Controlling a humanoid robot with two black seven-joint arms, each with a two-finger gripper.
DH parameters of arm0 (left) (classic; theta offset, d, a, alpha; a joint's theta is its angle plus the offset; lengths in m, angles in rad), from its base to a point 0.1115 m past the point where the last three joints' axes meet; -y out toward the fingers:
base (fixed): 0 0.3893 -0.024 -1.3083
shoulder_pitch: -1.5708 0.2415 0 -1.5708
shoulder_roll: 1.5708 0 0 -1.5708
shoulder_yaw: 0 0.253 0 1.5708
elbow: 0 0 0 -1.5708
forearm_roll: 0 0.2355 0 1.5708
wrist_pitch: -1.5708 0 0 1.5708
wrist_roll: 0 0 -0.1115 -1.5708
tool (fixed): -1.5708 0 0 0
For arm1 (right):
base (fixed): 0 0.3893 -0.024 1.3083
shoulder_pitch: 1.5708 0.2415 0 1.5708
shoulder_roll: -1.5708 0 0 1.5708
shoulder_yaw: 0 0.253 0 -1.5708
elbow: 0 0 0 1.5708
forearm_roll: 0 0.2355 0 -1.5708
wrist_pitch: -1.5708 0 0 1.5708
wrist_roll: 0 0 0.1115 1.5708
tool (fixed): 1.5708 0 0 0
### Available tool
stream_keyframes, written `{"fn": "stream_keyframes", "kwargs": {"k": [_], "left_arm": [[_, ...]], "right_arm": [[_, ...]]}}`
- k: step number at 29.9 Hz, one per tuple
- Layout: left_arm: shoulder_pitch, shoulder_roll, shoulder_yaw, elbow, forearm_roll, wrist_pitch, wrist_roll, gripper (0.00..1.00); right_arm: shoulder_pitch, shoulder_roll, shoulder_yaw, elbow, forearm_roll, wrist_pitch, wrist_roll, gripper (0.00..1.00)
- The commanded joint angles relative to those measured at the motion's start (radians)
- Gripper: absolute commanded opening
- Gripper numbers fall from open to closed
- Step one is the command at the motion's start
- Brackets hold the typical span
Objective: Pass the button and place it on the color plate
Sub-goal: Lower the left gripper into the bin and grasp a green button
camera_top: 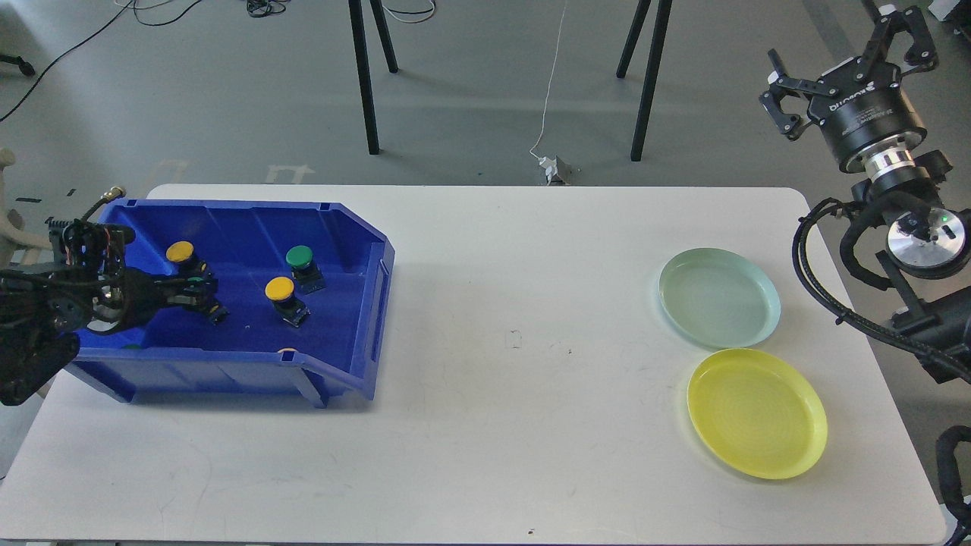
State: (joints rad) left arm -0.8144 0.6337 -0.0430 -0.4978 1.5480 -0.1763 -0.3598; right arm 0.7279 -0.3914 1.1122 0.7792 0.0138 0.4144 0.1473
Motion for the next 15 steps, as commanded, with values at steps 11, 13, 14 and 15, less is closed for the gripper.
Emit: {"fn": "stream_keyframes", "kwargs": {"k": [11,13,14,15], "left_arm": [[-0.008,0.023,-0.005,-0.050,-0.011,-0.011,-0.011,0.27],[-0.015,0.064,-0.014,-0.070,-0.016,-0.014,-0.030,0.27],[-0.020,0.082,-0.017,-0.080,-0.016,-0.014,-0.044,0.27],[-0.025,0.099,-0.018,-0.099,-0.016,-0.015,-0.059,0.27]], "right_arm": [[0.004,0.000,0.003,0.000,0.000,0.000,0.000,0.99],[0.005,-0.003,0.003,0.000,0.000,0.000,0.000,0.99],[0.005,-0.003,0.003,0.000,0.000,0.000,0.000,0.99],[0.005,-0.003,0.003,0.002,0.000,0.000,0.000,0.99]]}}
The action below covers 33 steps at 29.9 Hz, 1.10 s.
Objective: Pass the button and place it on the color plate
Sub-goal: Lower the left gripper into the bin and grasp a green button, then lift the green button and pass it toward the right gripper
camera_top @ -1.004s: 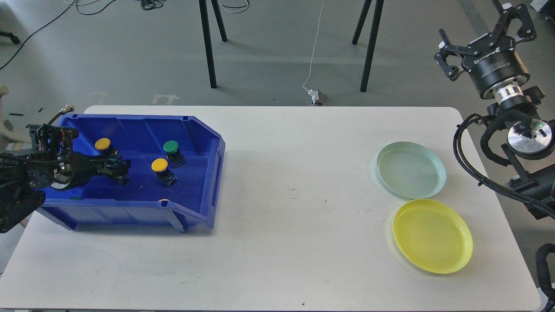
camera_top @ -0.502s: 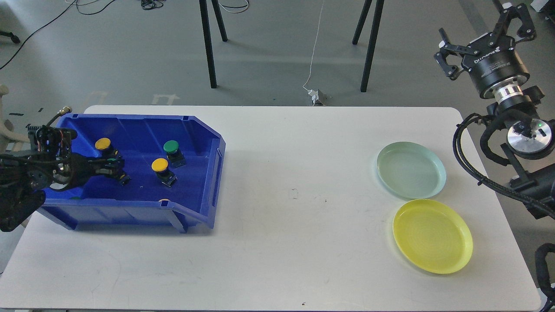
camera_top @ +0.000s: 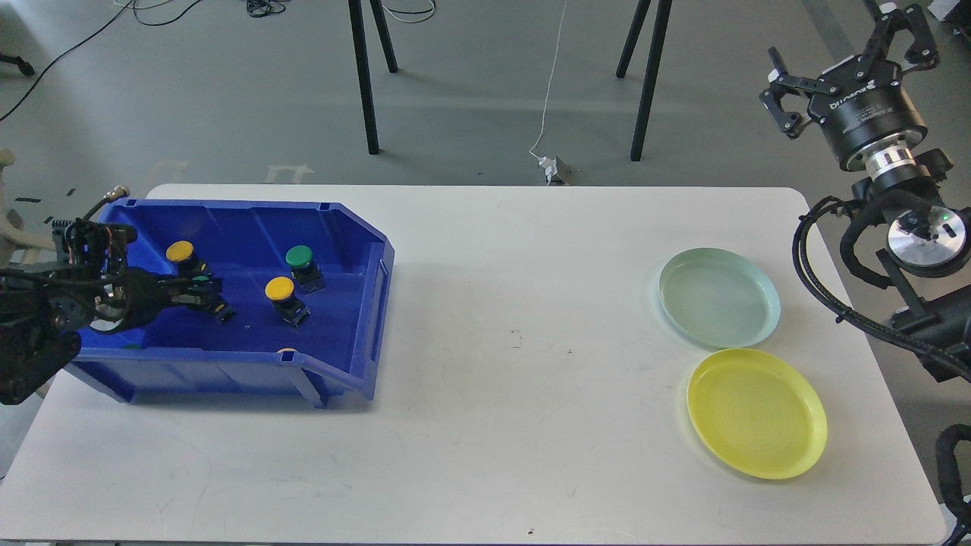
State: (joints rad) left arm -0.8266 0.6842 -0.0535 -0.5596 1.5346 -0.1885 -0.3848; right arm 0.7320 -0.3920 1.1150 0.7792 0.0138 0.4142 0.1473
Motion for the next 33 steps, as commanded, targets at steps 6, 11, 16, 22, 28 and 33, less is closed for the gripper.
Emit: {"fn": "stream_keyframes", "kwargs": {"k": [6,11,16,22,28,33], "left_arm": [[-0.045,0.208,-0.012,-0.190,-0.054,-0.003,-0.101,0.26],[-0.075,0.386,-0.089,-0.417,-0.073,0.004,-0.104,0.26],[-0.101,0.411,-0.291,-0.557,-0.076,-0.003,-0.104,0.29],[-0.101,0.201,-0.505,-0.576,-0.099,0.009,-0.104,0.27],[-0.166,-0.055,-0.572,-0.574,-0.091,0.066,-0.085,0.24],[-0.207,-0.210,-0.569,-0.566,-0.080,0.073,-0.005,0.21]], "right_arm": [[0.003,-0.011,-0.003,0.005,0.000,0.000,-0.002,0.99],[0.003,-0.019,-0.004,0.015,0.000,0.002,-0.009,0.99],[0.000,-0.068,-0.014,0.054,-0.002,0.000,-0.012,0.99],[0.003,-0.136,-0.034,0.127,-0.002,-0.101,-0.020,0.98],[-0.002,-0.183,-0.109,0.287,-0.021,-0.198,-0.058,0.98],[-0.005,-0.189,-0.191,0.417,-0.032,-0.258,-0.058,0.95]]}}
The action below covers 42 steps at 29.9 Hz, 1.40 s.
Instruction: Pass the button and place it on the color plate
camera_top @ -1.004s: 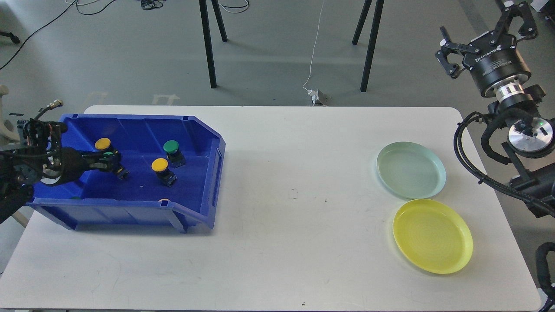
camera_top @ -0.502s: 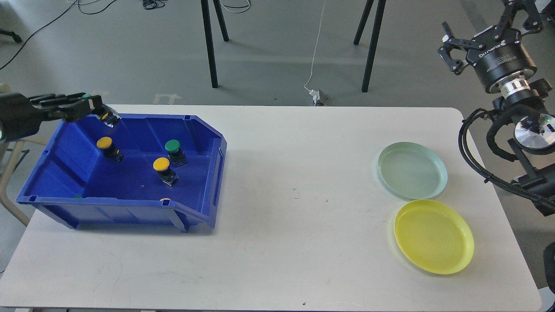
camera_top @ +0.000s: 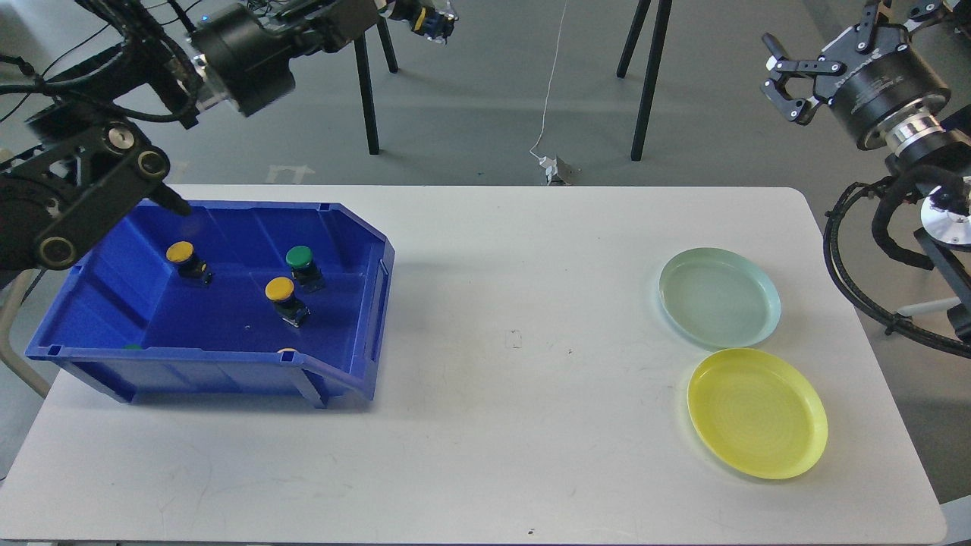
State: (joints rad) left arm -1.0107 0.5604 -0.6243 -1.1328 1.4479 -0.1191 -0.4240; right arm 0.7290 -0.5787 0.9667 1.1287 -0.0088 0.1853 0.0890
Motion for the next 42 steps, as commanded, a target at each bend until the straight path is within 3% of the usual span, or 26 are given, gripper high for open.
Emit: {"fn": "stream_keyframes", "kwargs": {"k": [1,9,20,29,42], "left_arm": [[-0.029,-0.117,0.002,0.011,0.014,0.004,0.034,0.20],[-0.019,-0.289,0.005,0.085,0.108,0.042,0.045,0.18],[-0.016,-0.349,0.005,0.128,0.108,0.056,0.054,0.18],[-0.017,-0.358,0.005,0.139,0.108,0.056,0.060,0.18],[-0.017,-0.356,0.005,0.140,0.106,0.055,0.060,0.20]], "right_arm": [[-0.002,-0.001,-0.052,0.088,-0.017,-0.039,0.000,0.94],[0.004,0.072,-0.104,0.154,-0.059,-0.066,-0.003,0.94],[0.030,0.184,-0.144,0.157,-0.106,-0.055,-0.017,0.92],[0.029,0.229,-0.144,0.160,-0.188,-0.050,-0.008,0.72],[0.030,0.237,-0.144,0.157,-0.194,-0.024,-0.009,0.21]]}}
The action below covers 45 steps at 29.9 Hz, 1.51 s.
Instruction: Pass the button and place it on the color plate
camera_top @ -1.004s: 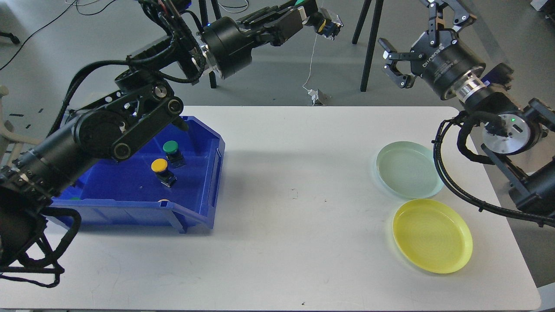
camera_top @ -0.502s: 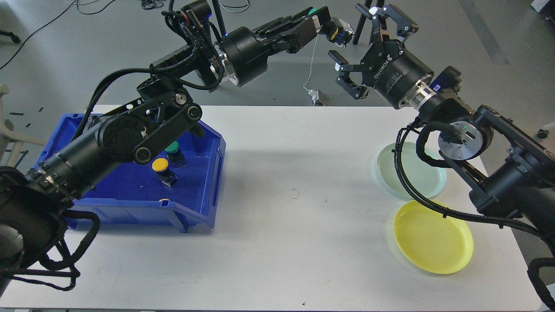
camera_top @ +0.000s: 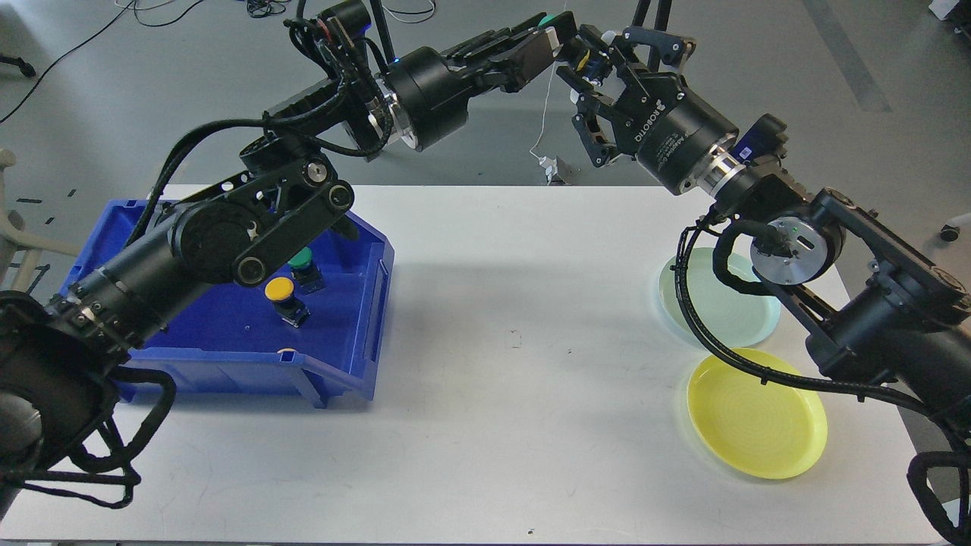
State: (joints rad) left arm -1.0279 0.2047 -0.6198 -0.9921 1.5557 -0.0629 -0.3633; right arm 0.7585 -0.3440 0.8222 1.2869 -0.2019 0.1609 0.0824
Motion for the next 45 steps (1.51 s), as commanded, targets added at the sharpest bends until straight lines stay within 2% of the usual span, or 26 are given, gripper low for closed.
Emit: {"fn": "stream_keyframes", "kwargs": {"k": [1,4,6,9,13,16,20,27,31,35,39,45], "left_arm": [[0.000,-0.001,0.000,0.000,-0.002,-0.002,0.000,0.22],[0.000,-0.001,0.000,0.000,-0.002,-0.002,0.000,0.27],[0.000,-0.001,0.000,0.000,-0.005,-0.002,0.001,0.34],[-0.001,0.002,0.000,0.000,-0.014,0.002,0.003,0.59],[-0.003,0.002,-0.014,0.000,-0.020,0.003,0.001,0.80],[-0.004,0.004,-0.024,0.000,-0.067,0.008,-0.003,0.87],[-0.004,0.010,-0.044,0.000,-0.285,0.034,-0.006,0.96],[-0.004,0.042,-0.055,0.061,-0.788,0.025,-0.008,0.98],[-0.007,0.053,-0.074,0.144,-1.011,0.006,0.003,0.98],[-0.012,0.048,-0.098,0.242,-1.225,-0.014,0.024,0.98],[-0.015,0.045,-0.101,0.288,-1.371,-0.040,0.024,0.98],[-0.015,0.044,-0.104,0.290,-1.410,-0.041,0.020,0.98]], "right_arm": [[0.001,0.005,0.000,-0.003,-0.001,-0.001,-0.001,0.19],[0.008,0.014,0.000,-0.006,-0.001,-0.001,-0.001,0.19],[0.010,0.016,0.000,-0.006,-0.001,-0.001,-0.001,0.19],[0.012,0.008,0.000,-0.005,-0.001,-0.001,-0.001,0.19],[0.010,-0.003,0.002,-0.003,-0.001,-0.001,-0.001,0.19],[0.007,-0.023,0.005,-0.003,-0.001,-0.003,-0.001,0.19],[-0.002,-0.095,0.011,-0.003,-0.001,-0.003,-0.003,0.19],[-0.102,-0.263,0.008,-0.009,0.007,-0.004,-0.023,0.20],[-0.200,-0.328,0.001,-0.023,0.002,-0.006,-0.076,0.20],[-0.289,-0.334,-0.002,-0.037,-0.001,-0.017,-0.084,0.20],[-0.315,-0.322,-0.057,-0.090,-0.001,-0.049,-0.095,0.20],[-0.292,-0.225,-0.097,-0.294,0.002,-0.057,-0.096,0.20]]}}
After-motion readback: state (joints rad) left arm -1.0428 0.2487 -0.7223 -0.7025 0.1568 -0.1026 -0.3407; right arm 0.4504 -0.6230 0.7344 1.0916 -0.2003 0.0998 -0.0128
